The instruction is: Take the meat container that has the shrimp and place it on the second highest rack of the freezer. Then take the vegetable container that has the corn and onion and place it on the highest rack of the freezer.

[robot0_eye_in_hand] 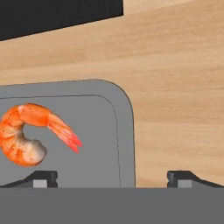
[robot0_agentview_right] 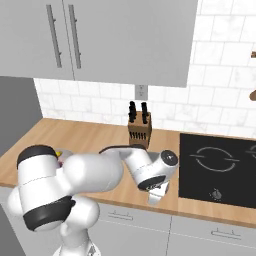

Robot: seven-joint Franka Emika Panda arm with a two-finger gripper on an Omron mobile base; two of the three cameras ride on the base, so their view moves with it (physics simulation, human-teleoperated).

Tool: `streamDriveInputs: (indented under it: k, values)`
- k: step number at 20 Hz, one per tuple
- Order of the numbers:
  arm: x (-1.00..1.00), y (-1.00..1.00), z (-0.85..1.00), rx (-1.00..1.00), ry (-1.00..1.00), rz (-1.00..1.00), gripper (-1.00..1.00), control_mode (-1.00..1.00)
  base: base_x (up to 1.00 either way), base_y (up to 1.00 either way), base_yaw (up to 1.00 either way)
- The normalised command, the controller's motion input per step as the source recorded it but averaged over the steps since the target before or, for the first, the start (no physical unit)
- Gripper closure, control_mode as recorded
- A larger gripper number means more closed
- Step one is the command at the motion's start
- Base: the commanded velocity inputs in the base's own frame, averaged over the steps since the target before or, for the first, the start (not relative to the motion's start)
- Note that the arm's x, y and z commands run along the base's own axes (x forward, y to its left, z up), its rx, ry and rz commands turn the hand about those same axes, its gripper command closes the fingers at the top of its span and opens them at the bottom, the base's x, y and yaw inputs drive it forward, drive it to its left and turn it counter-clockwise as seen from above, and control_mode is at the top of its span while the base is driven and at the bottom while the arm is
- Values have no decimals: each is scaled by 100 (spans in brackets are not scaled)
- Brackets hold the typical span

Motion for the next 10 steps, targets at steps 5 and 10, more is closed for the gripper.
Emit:
streamDriveInputs:
  k: [5, 10]
  values:
    - [0, 0, -27, 0, 9, 0, -100, -100, 0, 0, 0]
    - [3, 0, -20, 0, 5, 0, -100, -100, 0, 0, 0]
